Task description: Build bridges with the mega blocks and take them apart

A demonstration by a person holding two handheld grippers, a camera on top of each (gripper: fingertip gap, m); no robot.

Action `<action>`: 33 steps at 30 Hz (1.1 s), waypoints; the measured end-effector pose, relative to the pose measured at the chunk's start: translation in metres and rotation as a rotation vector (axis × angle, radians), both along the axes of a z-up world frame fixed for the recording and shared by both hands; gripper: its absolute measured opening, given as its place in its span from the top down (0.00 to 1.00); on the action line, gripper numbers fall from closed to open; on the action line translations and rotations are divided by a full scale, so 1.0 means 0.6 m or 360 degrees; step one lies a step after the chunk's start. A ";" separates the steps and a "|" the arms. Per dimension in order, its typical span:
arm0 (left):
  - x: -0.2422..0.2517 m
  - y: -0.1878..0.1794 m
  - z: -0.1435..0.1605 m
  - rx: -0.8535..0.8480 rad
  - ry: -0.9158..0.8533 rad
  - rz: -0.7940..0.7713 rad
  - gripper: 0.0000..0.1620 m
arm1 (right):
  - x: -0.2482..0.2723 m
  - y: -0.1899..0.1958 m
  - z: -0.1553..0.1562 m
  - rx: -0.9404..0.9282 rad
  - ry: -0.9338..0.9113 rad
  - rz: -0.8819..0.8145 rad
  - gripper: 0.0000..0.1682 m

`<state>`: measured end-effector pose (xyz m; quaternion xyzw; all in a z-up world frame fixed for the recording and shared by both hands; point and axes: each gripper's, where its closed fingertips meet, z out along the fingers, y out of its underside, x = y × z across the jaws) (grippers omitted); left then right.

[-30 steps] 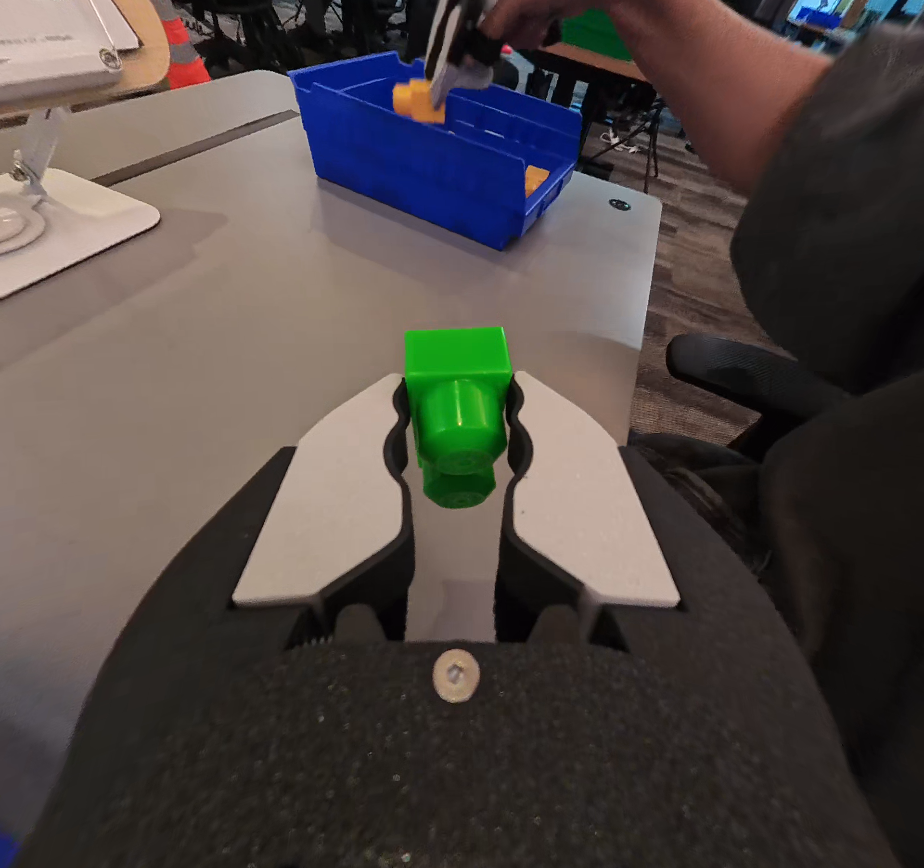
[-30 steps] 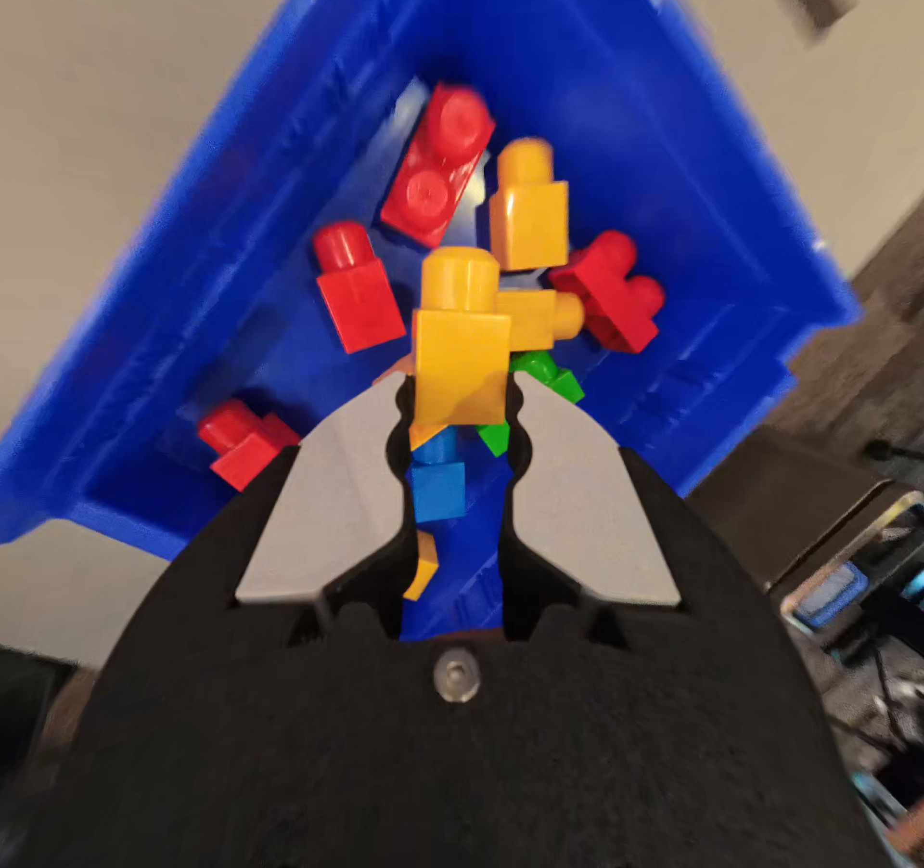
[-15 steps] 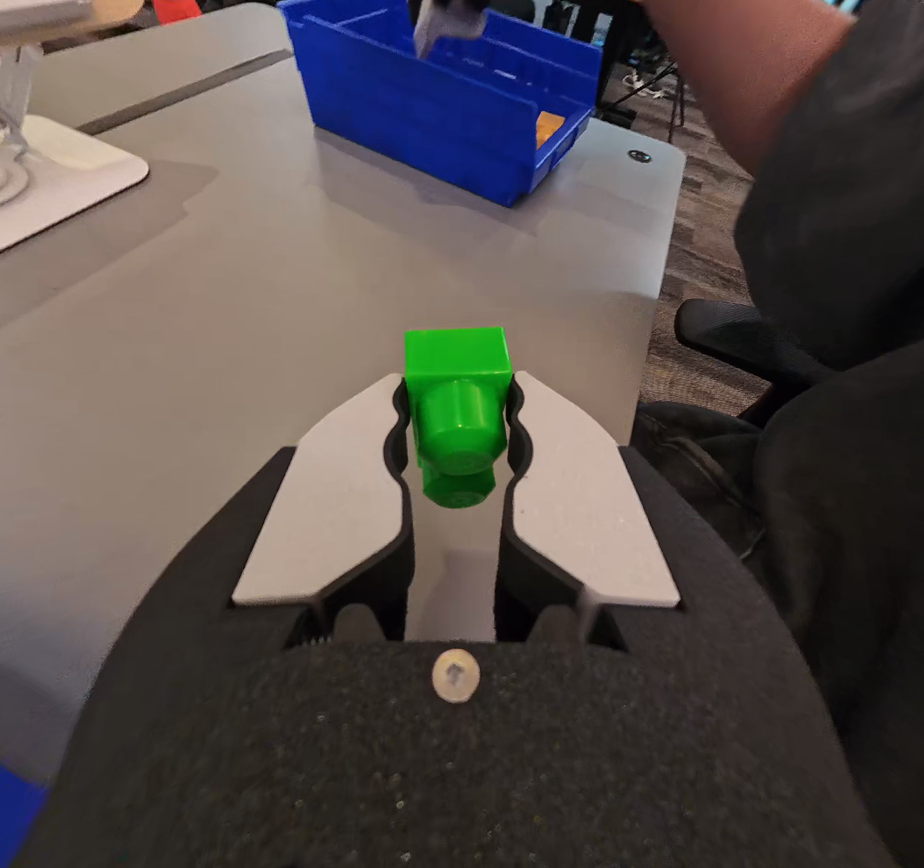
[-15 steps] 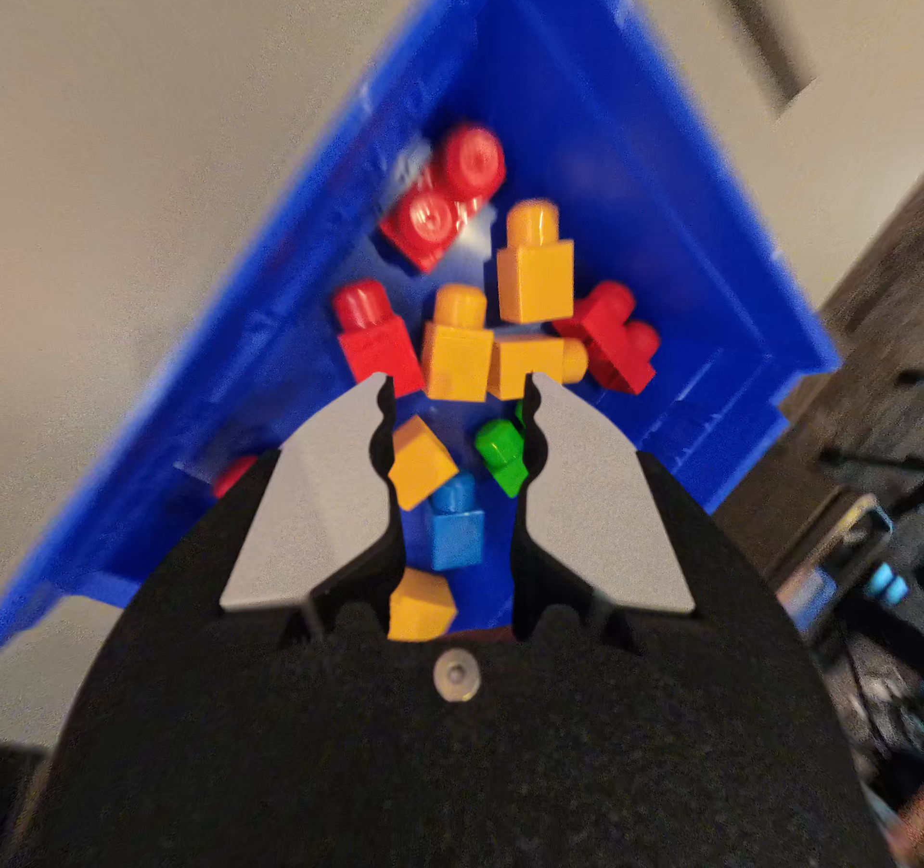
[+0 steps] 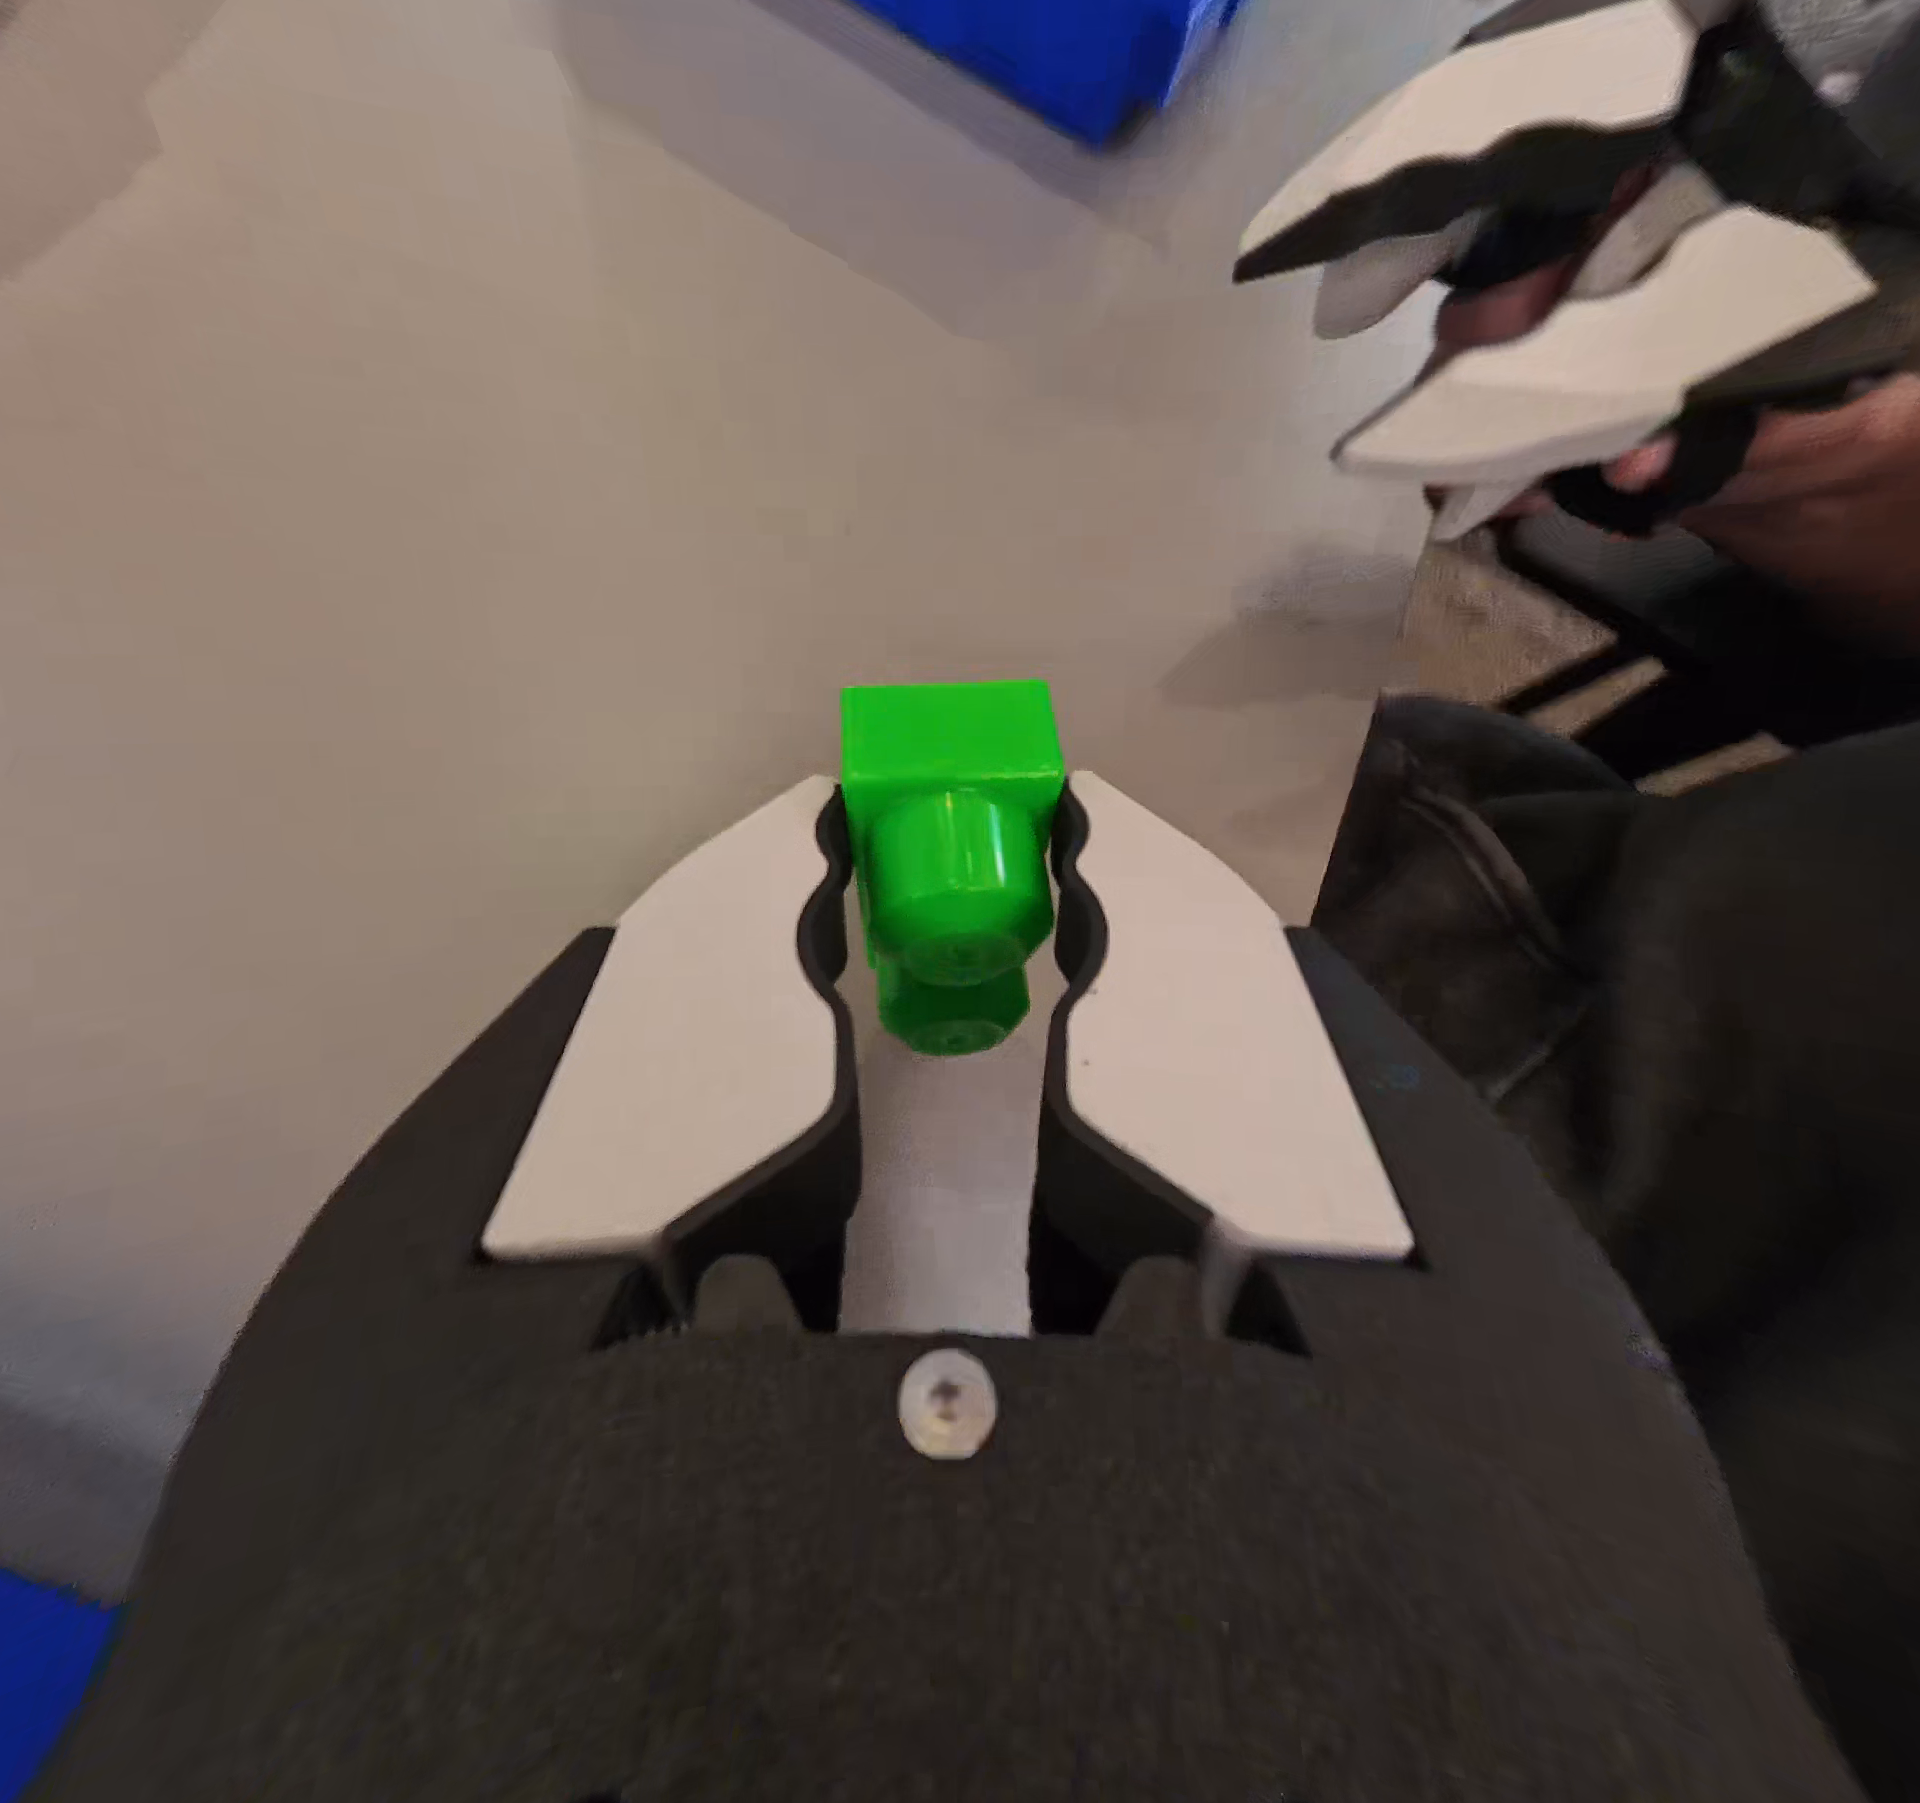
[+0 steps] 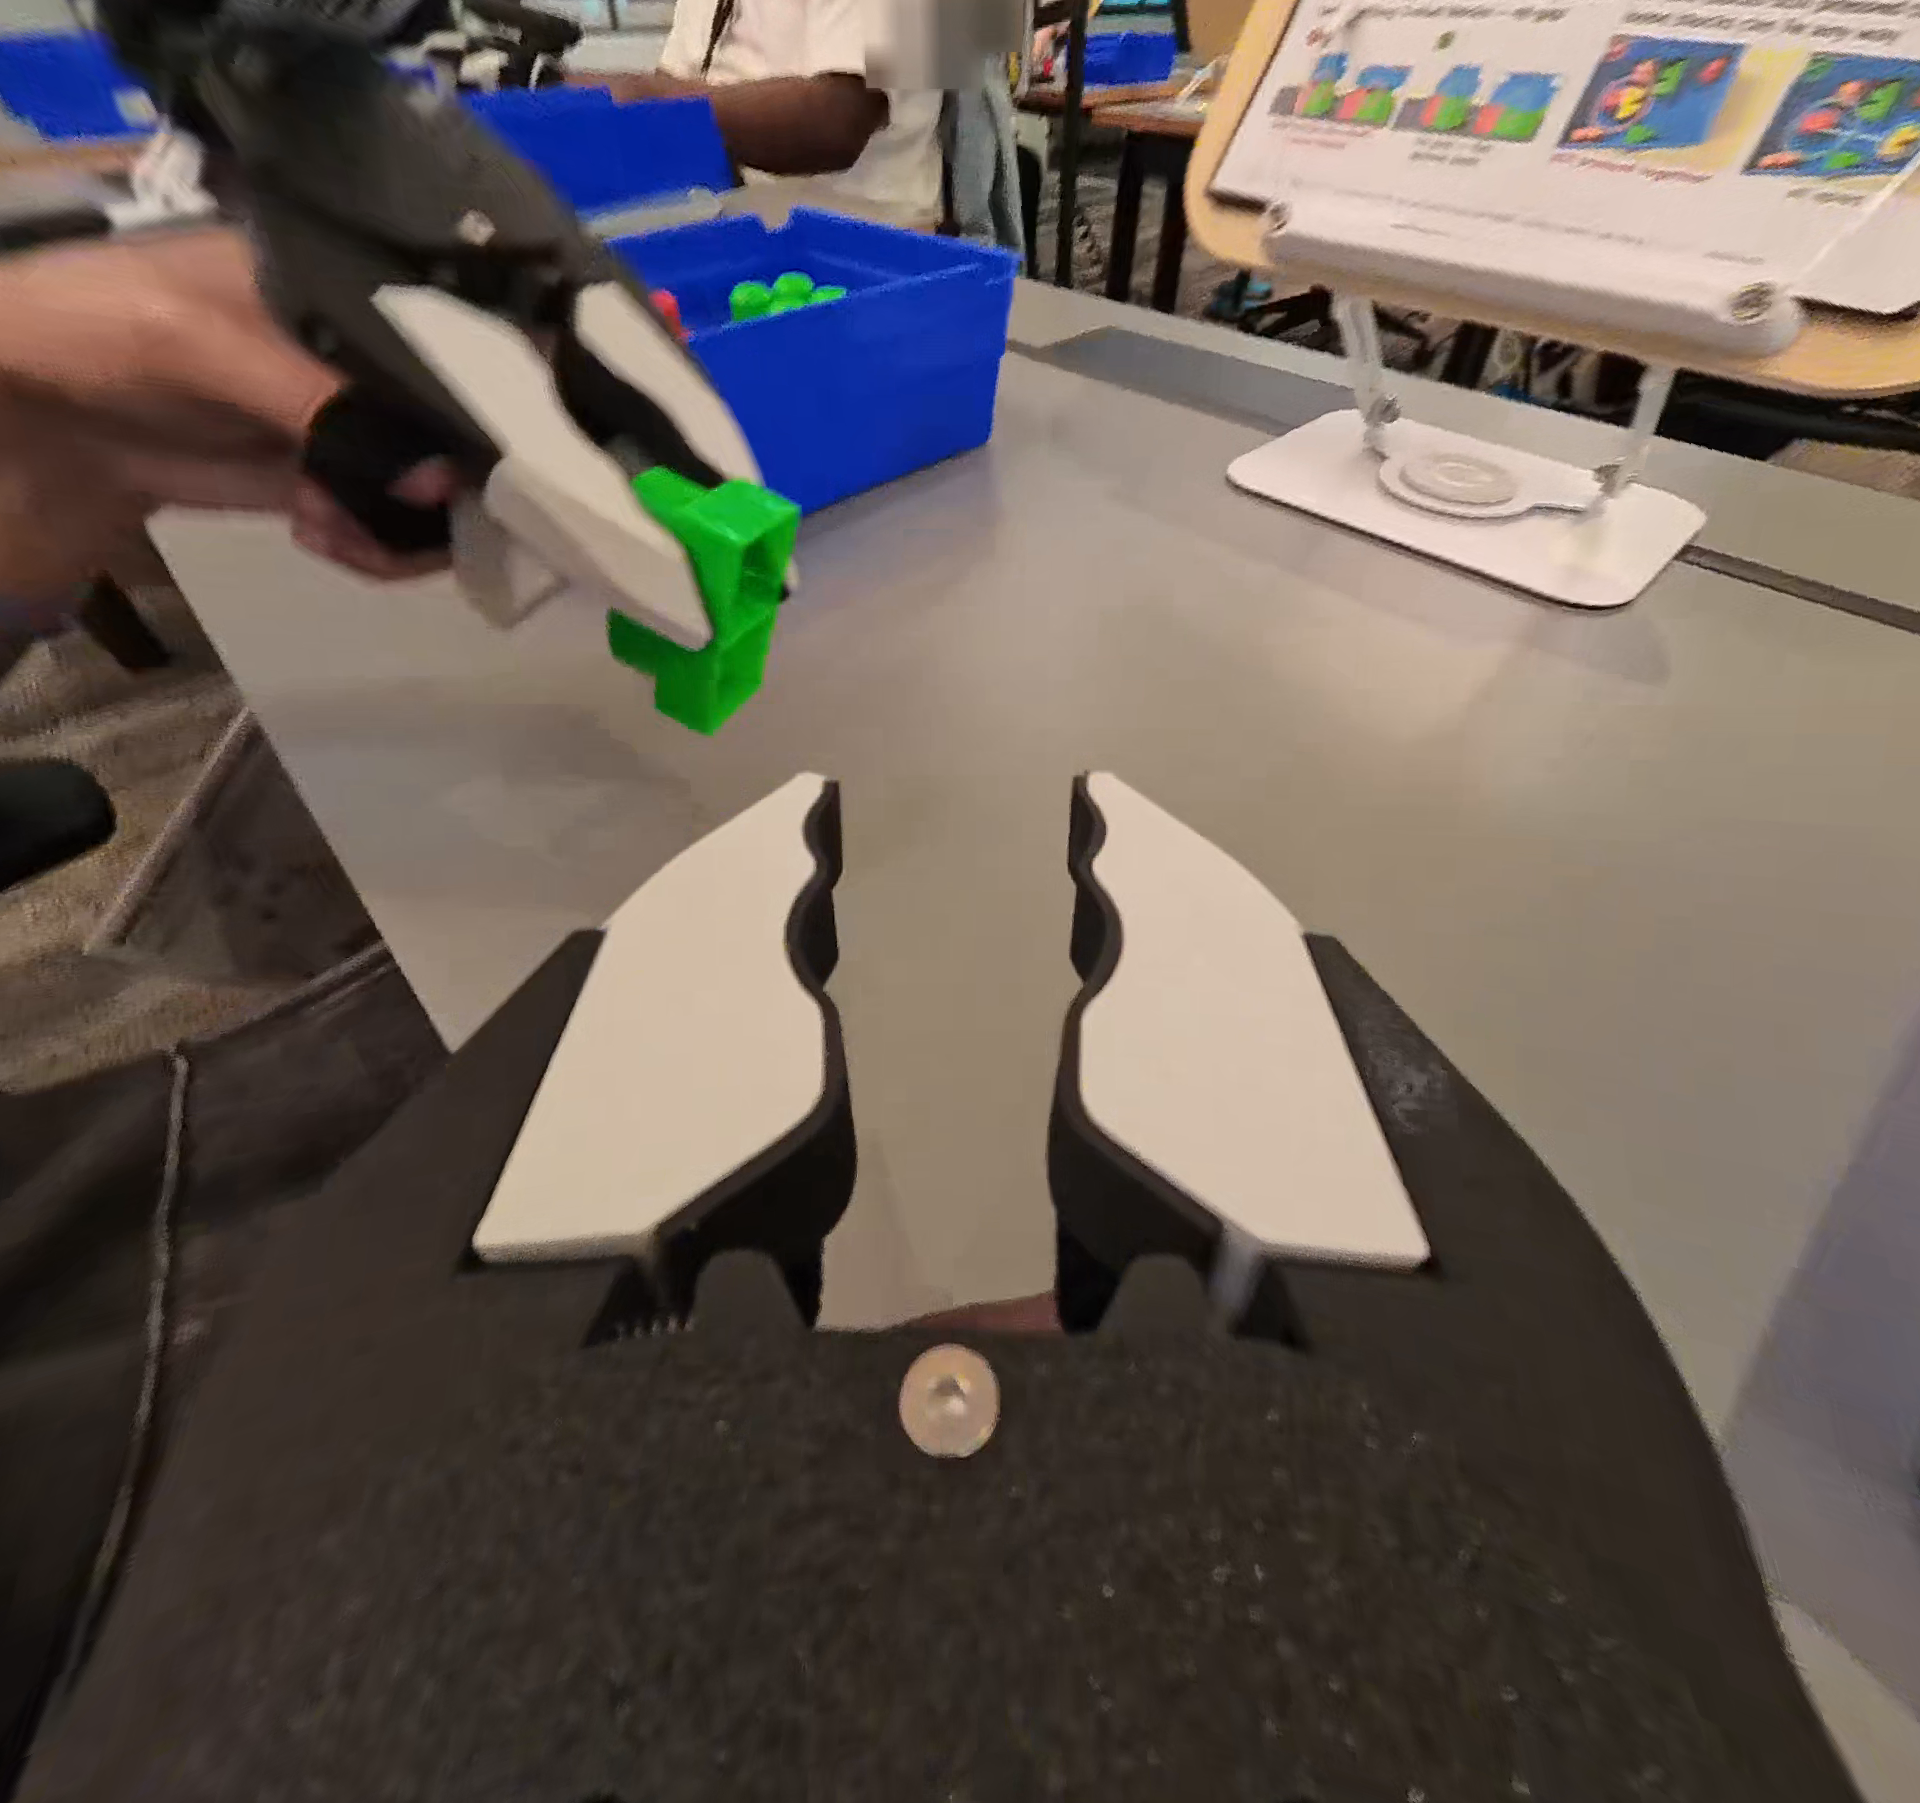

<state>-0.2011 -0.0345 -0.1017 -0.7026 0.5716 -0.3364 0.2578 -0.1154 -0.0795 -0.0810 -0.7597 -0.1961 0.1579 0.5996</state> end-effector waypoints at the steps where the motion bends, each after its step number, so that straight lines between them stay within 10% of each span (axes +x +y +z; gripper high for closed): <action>1: 0.005 0.004 -0.005 -0.0031 0.0108 -0.0012 0.78 | -0.002 -0.001 -0.006 -0.0001 -0.0048 -0.0003 0.75; 14: 0.083 0.124 -0.118 -0.0010 0.1000 0.0015 0.78 | 0.014 -0.027 0.004 0.0001 -0.0216 -0.0075 0.77; 33: 0.104 0.144 -0.149 0.0083 0.0908 0.0111 0.66 | 0.035 -0.017 -0.045 -0.0186 -0.0170 -0.0088 0.77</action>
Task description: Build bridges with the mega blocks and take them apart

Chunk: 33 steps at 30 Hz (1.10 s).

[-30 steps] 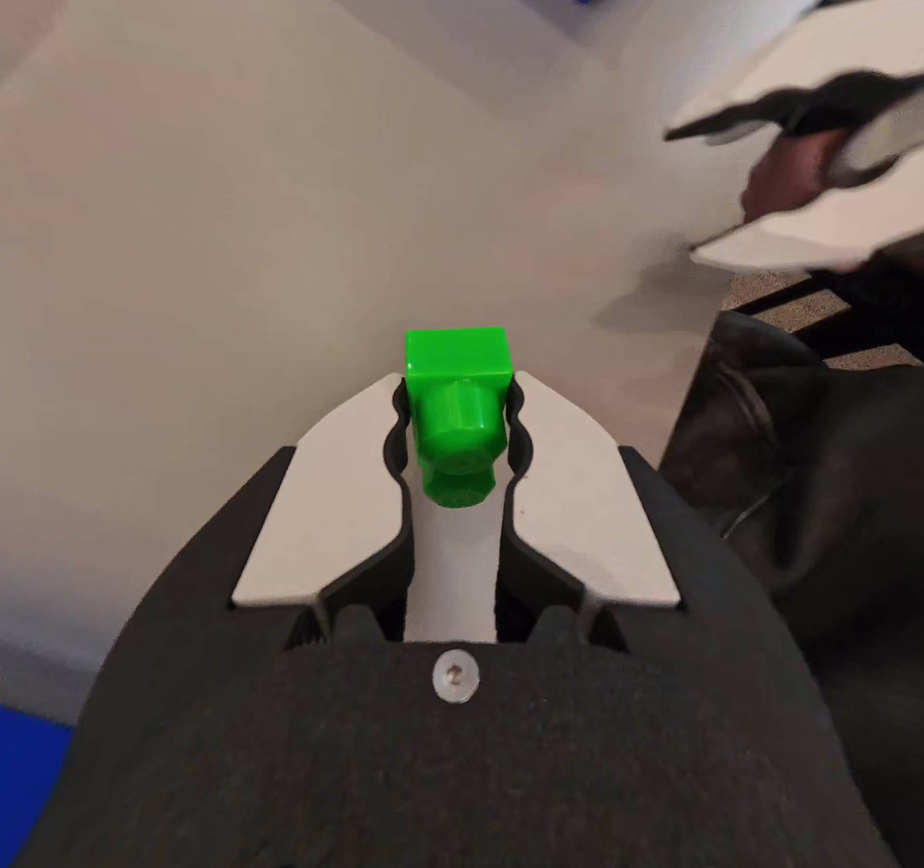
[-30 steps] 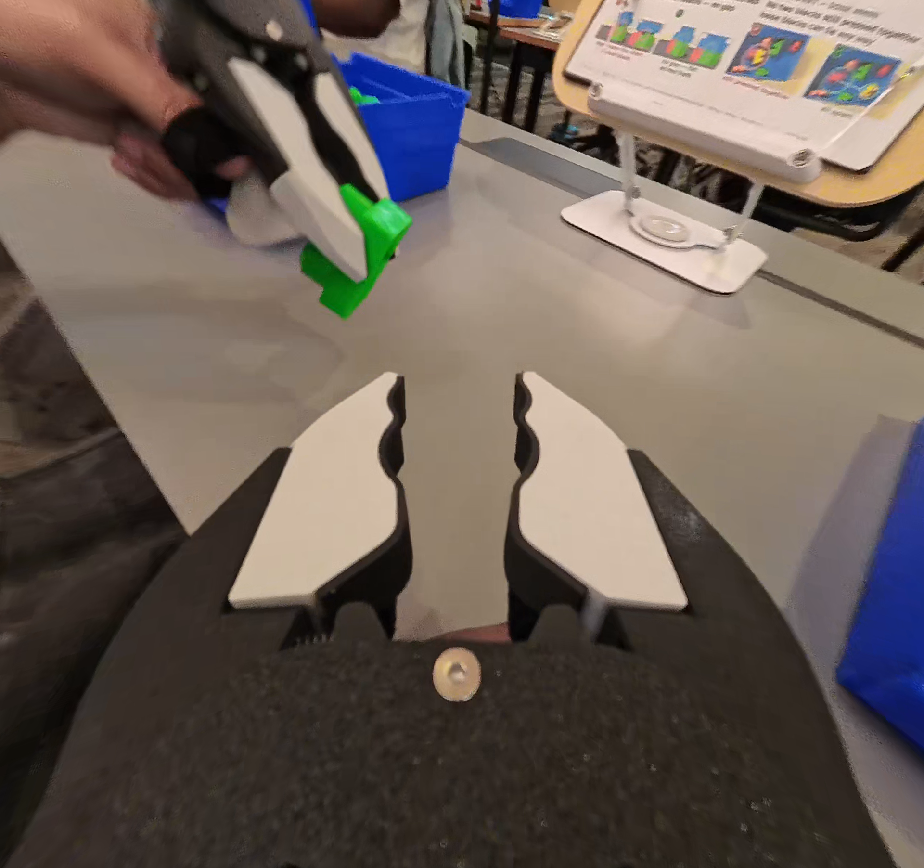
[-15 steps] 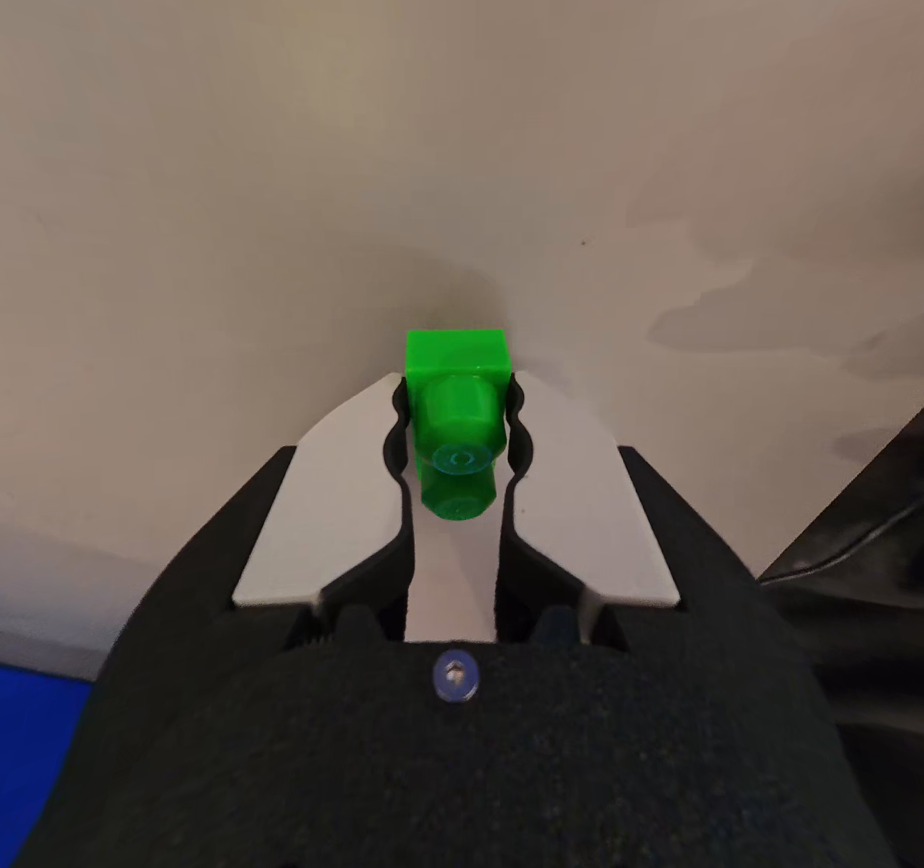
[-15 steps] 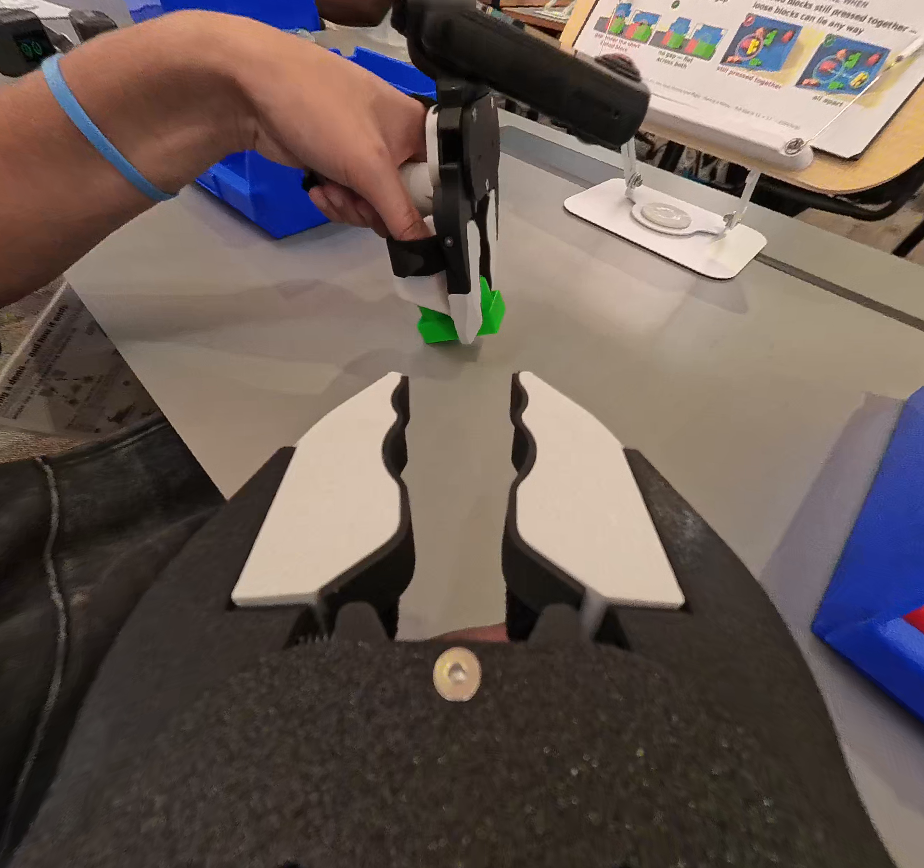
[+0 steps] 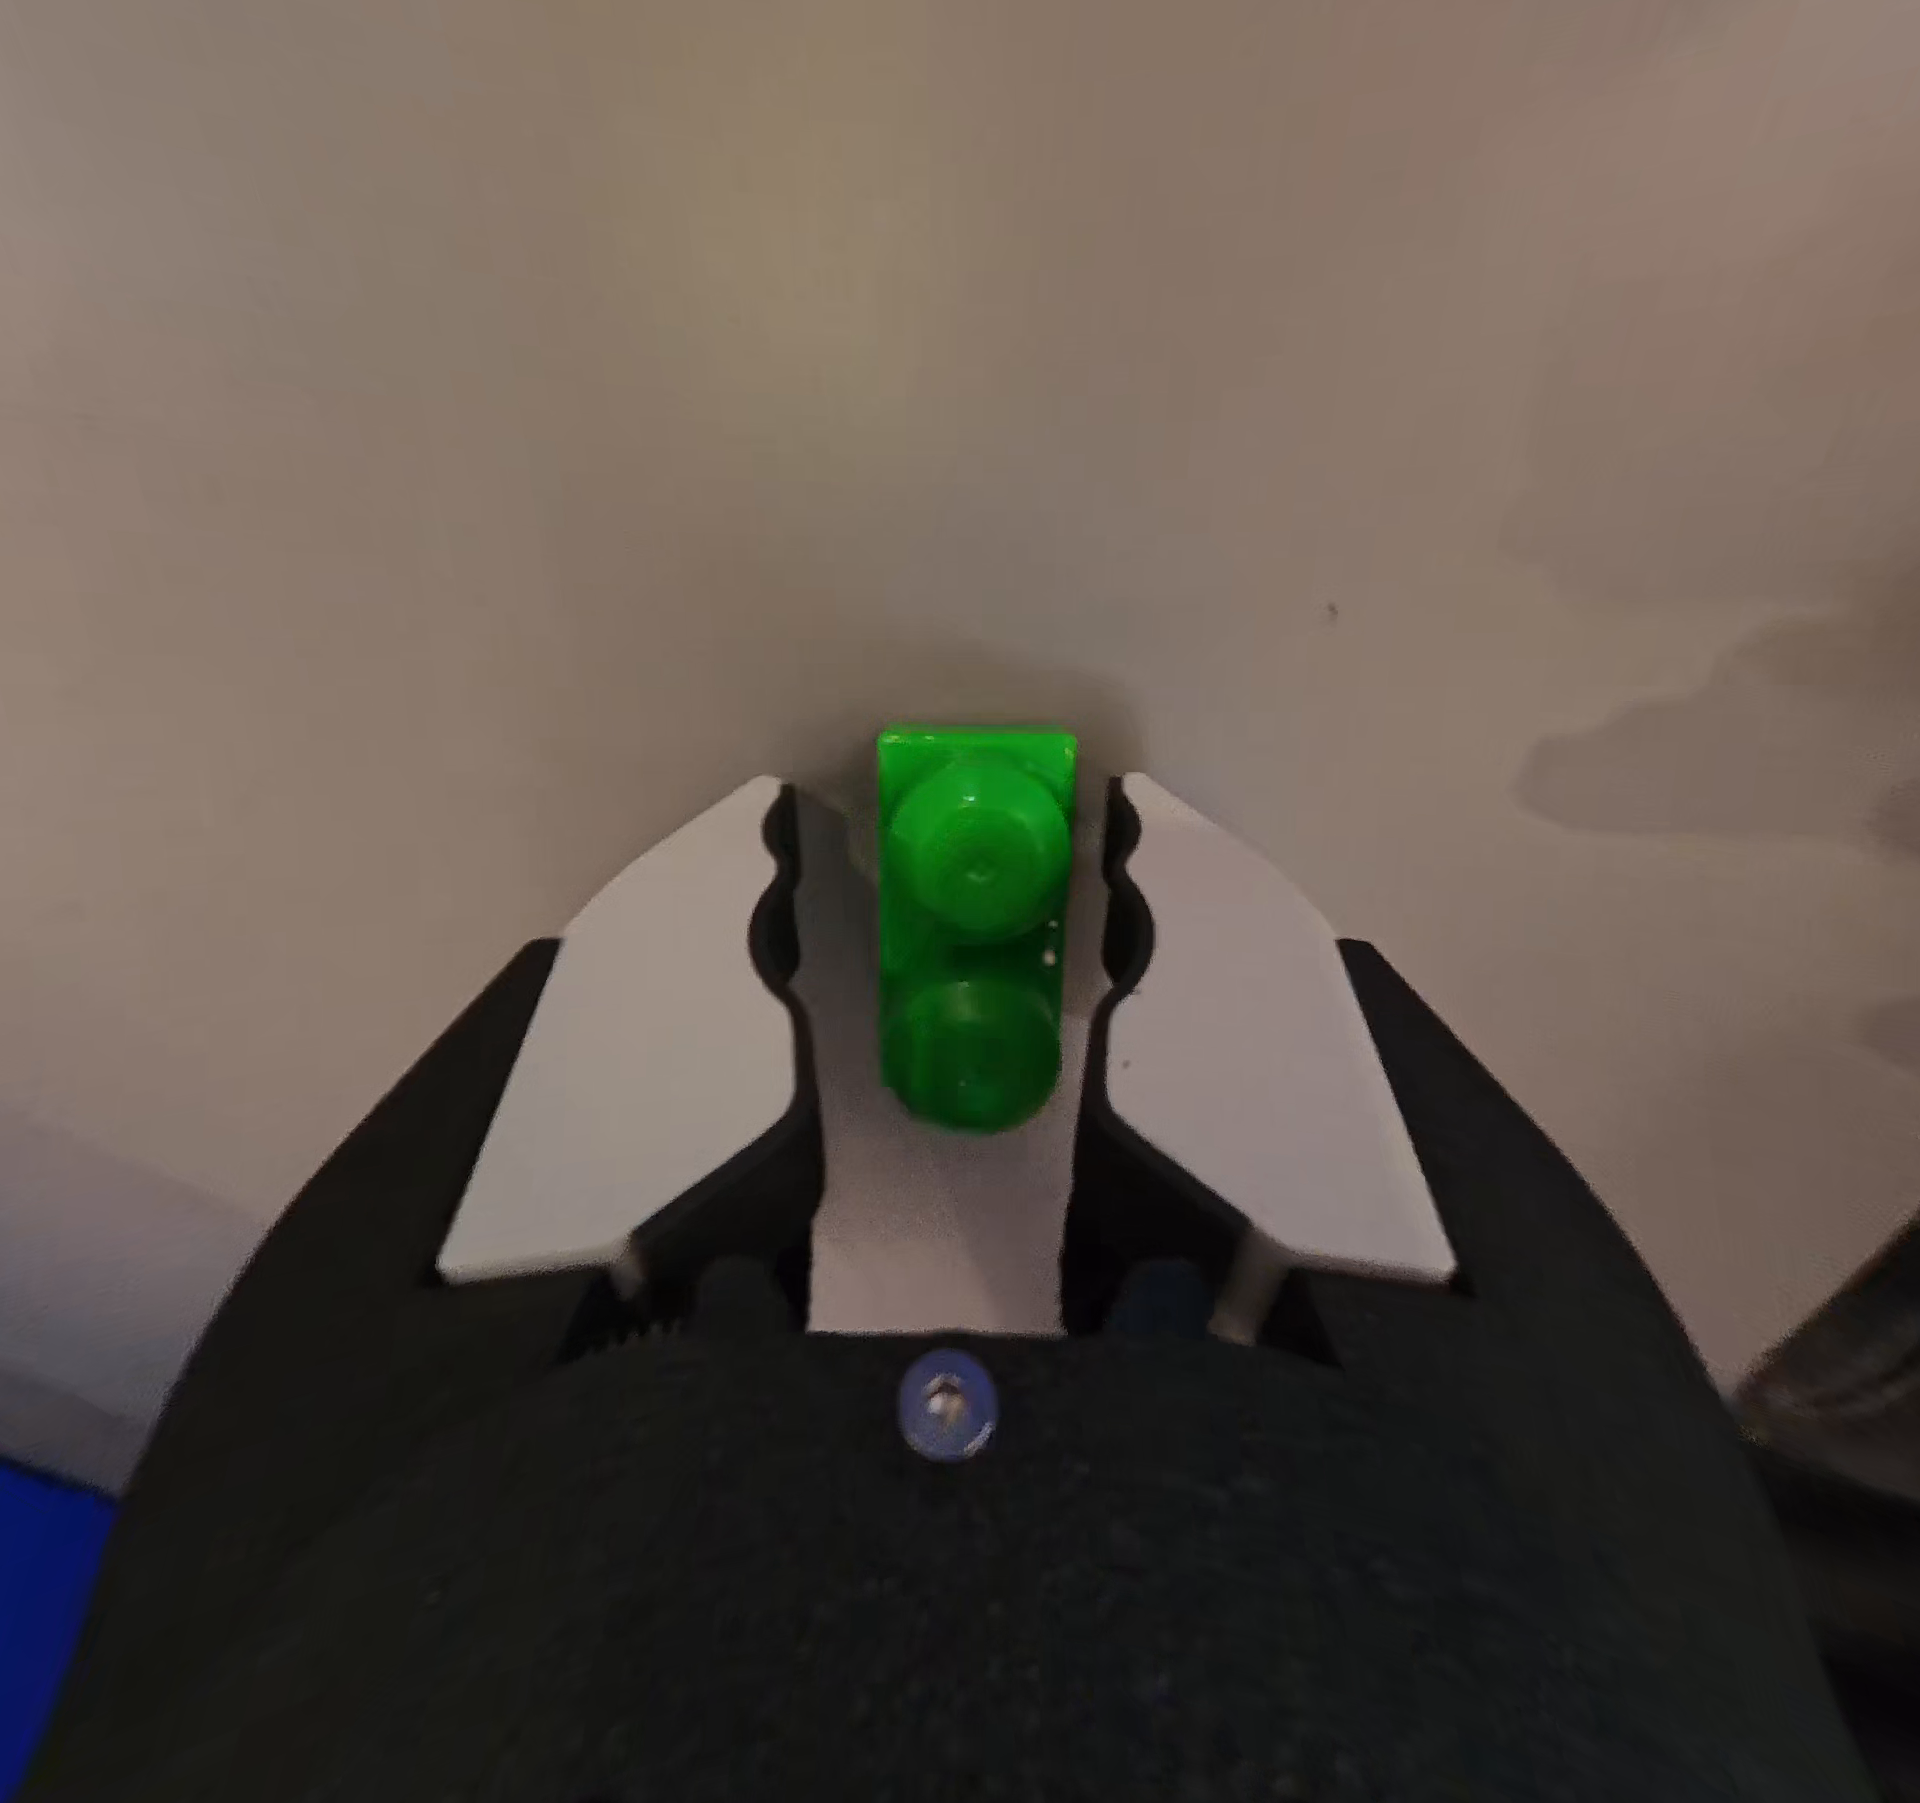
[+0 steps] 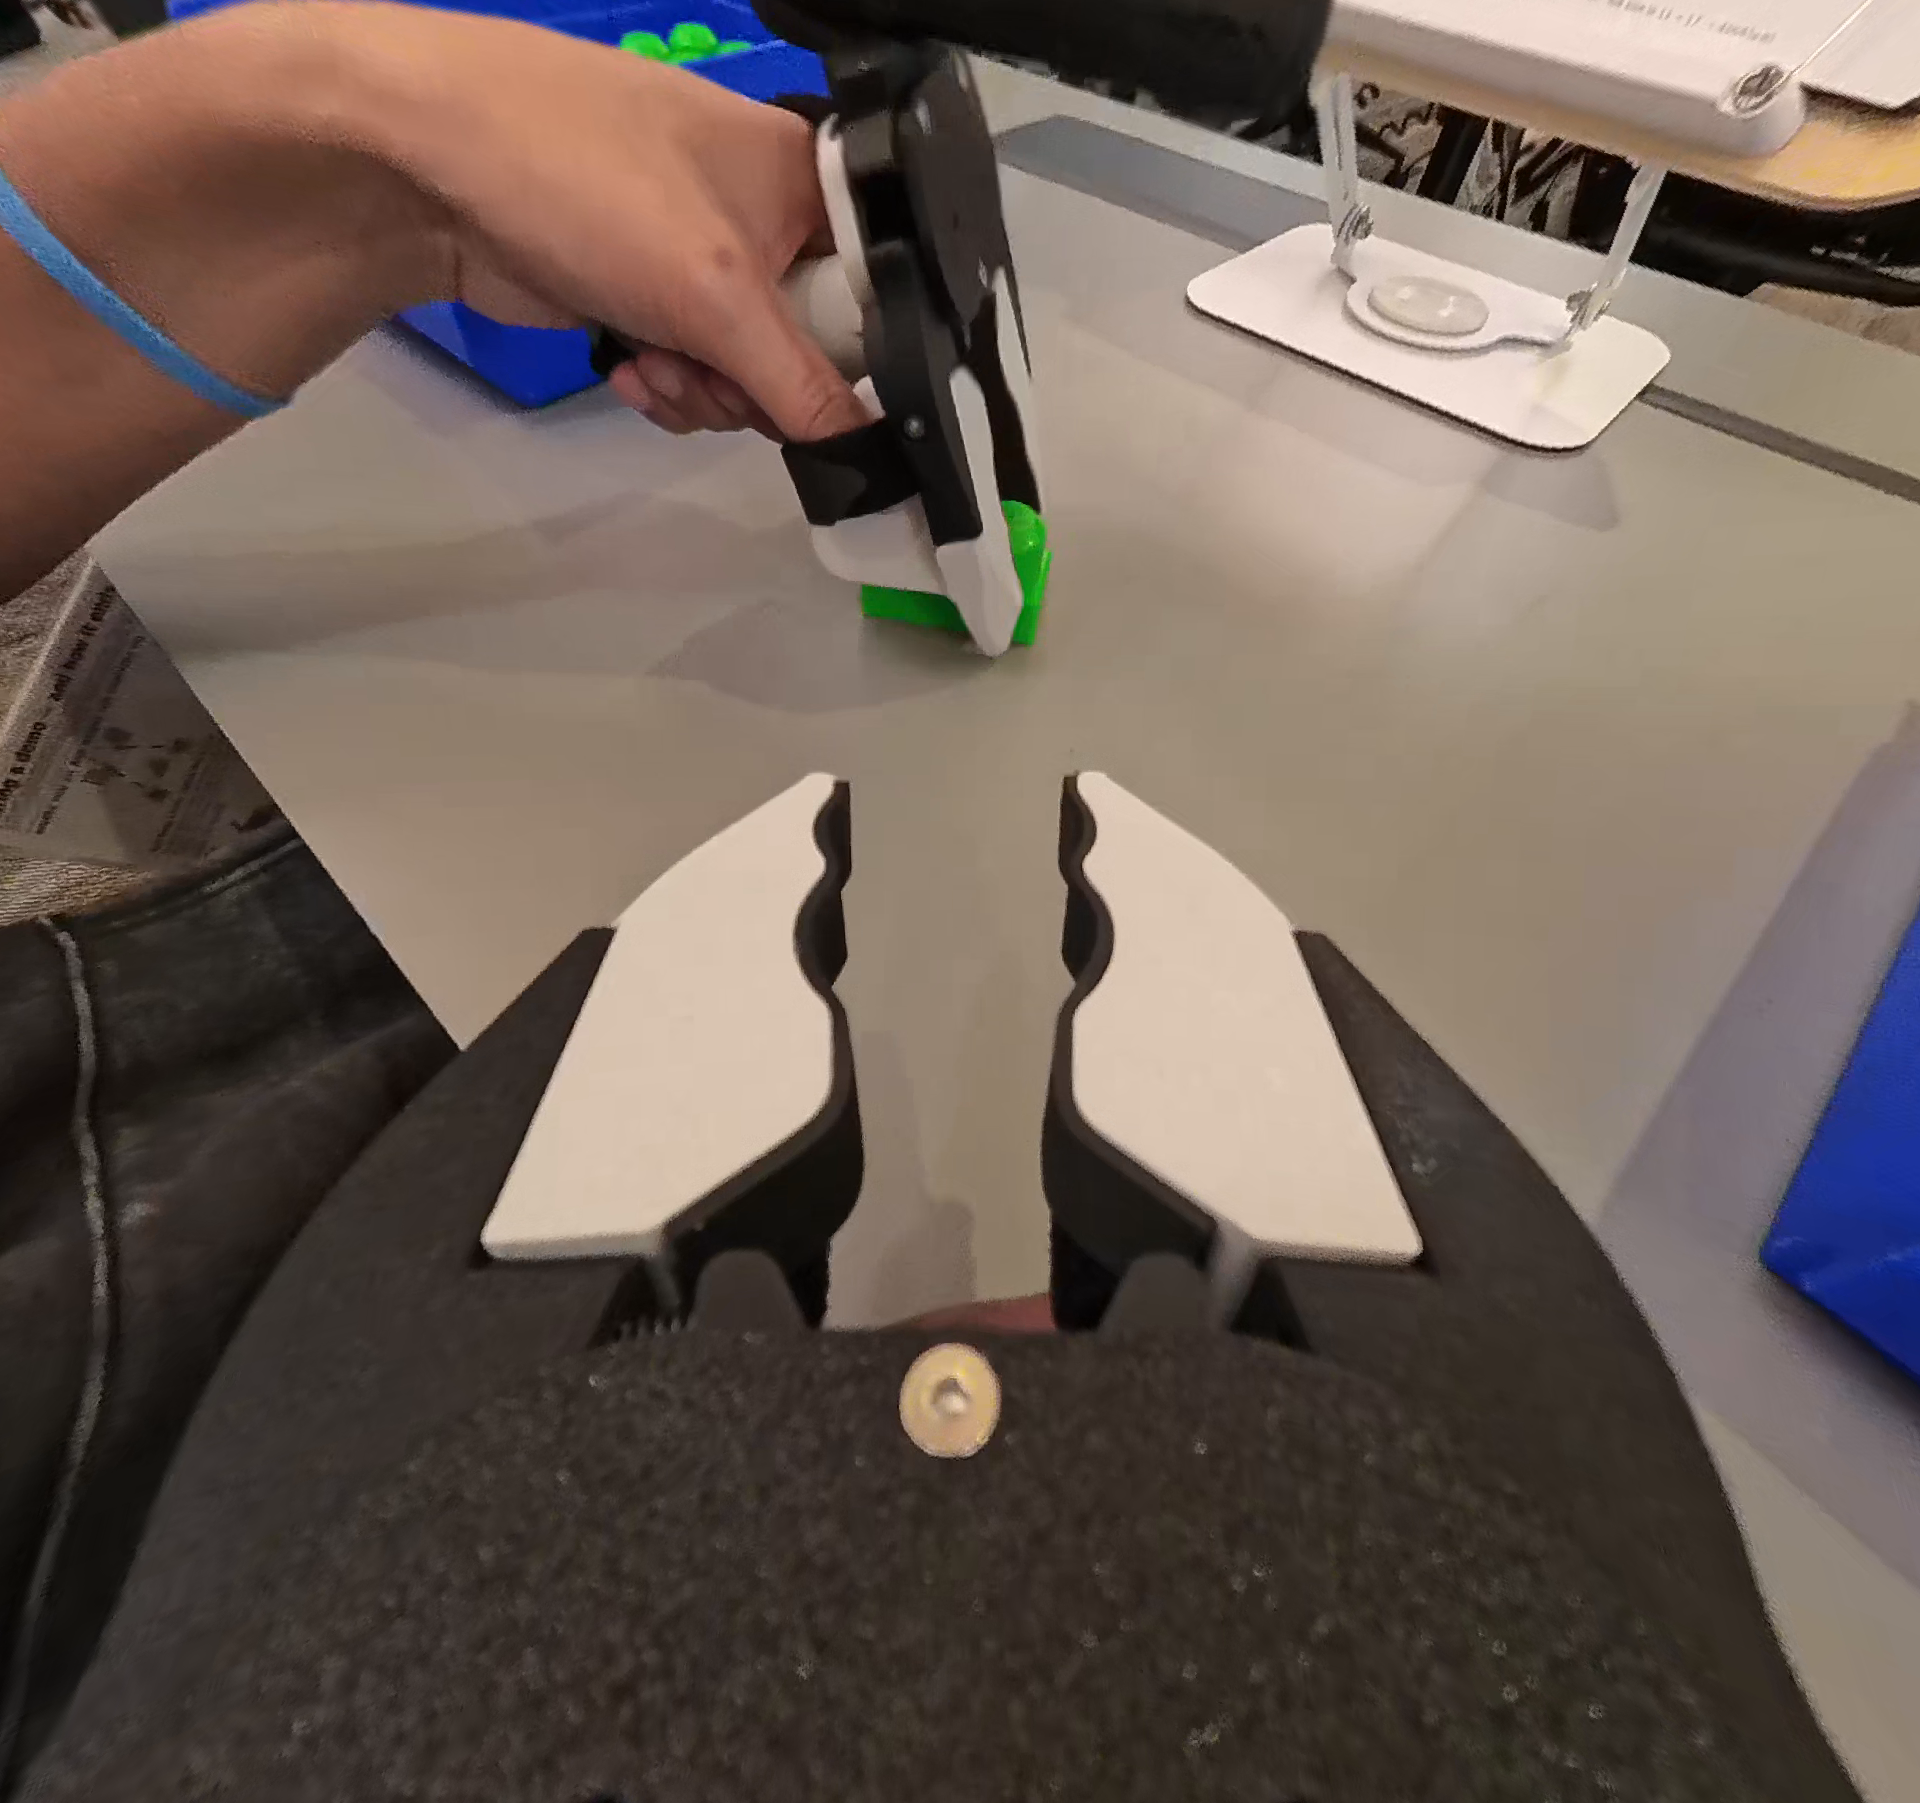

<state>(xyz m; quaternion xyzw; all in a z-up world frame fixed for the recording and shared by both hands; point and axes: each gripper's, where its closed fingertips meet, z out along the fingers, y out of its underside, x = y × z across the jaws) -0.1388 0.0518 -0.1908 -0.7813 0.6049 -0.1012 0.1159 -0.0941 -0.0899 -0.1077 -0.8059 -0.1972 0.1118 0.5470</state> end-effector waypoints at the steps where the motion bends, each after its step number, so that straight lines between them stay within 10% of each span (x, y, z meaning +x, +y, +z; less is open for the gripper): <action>1: 0.001 0.007 0.004 0.0053 -0.0067 0.0037 0.61 | 0.001 0.001 -0.003 -0.0014 0.0007 -0.0001 0.77; 13: -0.198 -0.085 0.142 0.0276 -0.1299 0.0592 0.58 | 0.015 0.026 -0.052 -0.0233 0.0131 -0.0213 0.59; 33: -0.270 -0.147 0.139 0.0284 -0.1336 0.0627 0.61 | -0.099 0.253 -0.124 -0.0565 -0.0150 -0.0466 0.47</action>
